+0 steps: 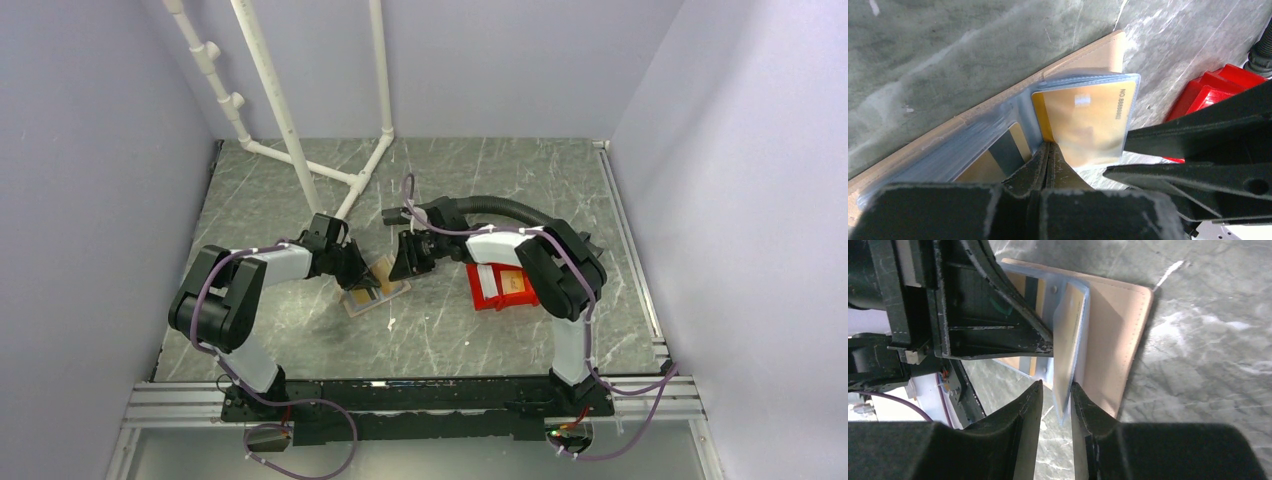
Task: Put the credit cards into the card holder
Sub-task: Insert the credit card into the card holder, then turn over the card holder at the center of the board.
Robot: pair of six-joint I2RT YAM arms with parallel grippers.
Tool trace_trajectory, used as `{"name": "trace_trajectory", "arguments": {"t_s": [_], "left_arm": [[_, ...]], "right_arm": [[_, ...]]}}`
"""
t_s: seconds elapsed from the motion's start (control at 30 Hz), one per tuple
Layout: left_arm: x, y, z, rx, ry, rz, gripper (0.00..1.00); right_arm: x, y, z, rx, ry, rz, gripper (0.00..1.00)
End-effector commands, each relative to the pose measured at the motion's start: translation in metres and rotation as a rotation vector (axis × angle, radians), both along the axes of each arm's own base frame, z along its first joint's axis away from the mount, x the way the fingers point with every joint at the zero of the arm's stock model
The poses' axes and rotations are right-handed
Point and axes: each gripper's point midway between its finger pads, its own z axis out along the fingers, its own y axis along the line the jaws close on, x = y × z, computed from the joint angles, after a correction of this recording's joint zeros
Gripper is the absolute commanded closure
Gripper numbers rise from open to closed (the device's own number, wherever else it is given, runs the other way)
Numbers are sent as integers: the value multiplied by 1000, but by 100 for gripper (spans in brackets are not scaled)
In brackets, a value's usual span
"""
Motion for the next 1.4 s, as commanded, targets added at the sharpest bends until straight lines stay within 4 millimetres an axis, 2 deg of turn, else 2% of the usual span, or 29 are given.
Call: {"name": "trace_trajectory", "arguments": {"t_s": [0.0,0.07,0.33,0.5,0.57,0.6,0.73,1.03,1.27,1.37], "left_arm": [[-6,14,-18,91,3,22,99],[-6,11,-11,72,-14,21,94],[-10,14,42,41,-85,47,71],[-1,23,76,70,-145,111,62],[7,29,82,104,-137,162,5],[10,31,82,123,-123,183,2],[22,36,74,202,-41,249,1],[30,35,53,239,2,292,19],[31,29,38,230,20,266,25],[30,32,37,247,15,270,34]], "right_arm": [[-7,13,29,47,-73,51,72],[-8,15,29,43,-74,59,76],[-6,18,21,-37,-120,58,98],[-8,21,25,-73,-162,58,99],[-8,22,25,-91,-177,53,99],[-8,23,26,-96,-183,54,100],[-8,26,25,-118,-196,52,100],[-10,28,25,-123,-205,52,100],[-10,28,25,-121,-205,56,100],[-11,27,26,-121,-206,55,100]]}}
